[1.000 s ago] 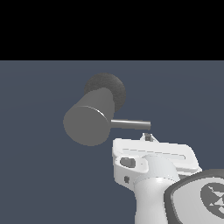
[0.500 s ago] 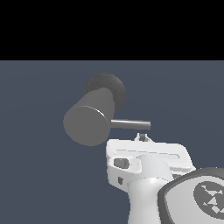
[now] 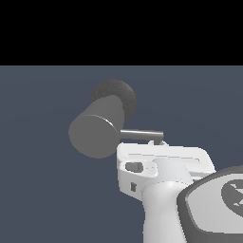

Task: Turn on the faucet by rotating a designated handle.

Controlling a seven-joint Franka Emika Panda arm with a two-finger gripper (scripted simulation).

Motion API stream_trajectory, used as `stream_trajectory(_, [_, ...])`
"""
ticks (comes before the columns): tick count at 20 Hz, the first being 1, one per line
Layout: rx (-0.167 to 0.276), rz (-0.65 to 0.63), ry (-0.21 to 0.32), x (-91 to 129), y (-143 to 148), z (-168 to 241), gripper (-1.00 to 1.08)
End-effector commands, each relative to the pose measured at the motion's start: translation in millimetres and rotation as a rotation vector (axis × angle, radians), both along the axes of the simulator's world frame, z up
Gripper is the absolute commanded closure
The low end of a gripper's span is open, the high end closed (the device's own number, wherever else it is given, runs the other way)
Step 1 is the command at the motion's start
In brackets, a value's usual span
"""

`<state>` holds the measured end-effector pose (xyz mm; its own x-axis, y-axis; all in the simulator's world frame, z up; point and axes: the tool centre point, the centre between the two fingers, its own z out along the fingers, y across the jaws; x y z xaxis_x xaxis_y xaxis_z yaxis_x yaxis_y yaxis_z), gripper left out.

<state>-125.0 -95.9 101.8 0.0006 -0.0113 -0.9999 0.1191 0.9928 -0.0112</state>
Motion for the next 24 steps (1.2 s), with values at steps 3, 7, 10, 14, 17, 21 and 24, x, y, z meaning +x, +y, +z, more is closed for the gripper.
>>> stream_trajectory(3, [0.001, 0.001, -0.001, -1, 0, 15, 1.08])
stream_trajectory(7, [0.003, 0.001, 0.0, -1, -1, 27, 1.08])
stream_trajectory(10, [0.004, 0.001, 0.001, -1, -1, 36, 1.08])
stream_trajectory(14, [-0.003, -0.025, 0.041, -3, -15, 19, 1.08])
stream_trajectory(17, [-0.002, -0.021, 0.035, -2, -11, 31, 1.08])
stream_trajectory(21, [-0.001, -0.016, 0.028, -1, -5, 45, 1.08])
stream_trajectory(24, [0.0, -0.013, 0.023, -1, 0, 56, 1.08])
